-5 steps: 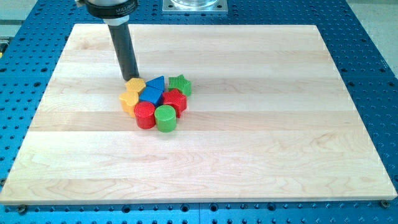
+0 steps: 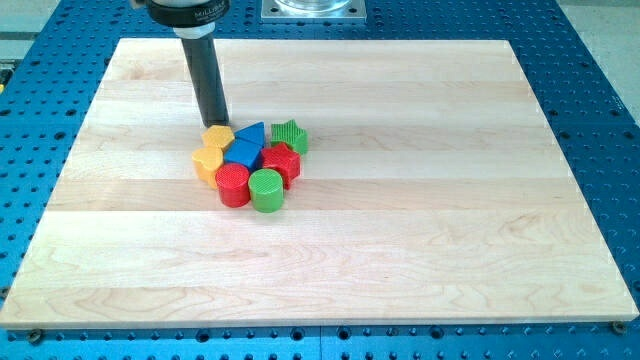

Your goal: Push the yellow blocks slightly down

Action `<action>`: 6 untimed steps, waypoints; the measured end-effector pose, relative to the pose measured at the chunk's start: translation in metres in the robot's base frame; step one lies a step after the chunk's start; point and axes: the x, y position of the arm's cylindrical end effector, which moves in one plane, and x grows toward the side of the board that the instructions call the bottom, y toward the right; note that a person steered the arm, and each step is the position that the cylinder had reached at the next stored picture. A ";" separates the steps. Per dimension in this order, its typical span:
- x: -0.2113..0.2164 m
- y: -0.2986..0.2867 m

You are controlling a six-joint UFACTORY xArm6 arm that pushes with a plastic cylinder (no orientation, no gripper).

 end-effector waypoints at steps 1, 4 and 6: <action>0.001 0.000; 0.030 0.004; 0.051 0.004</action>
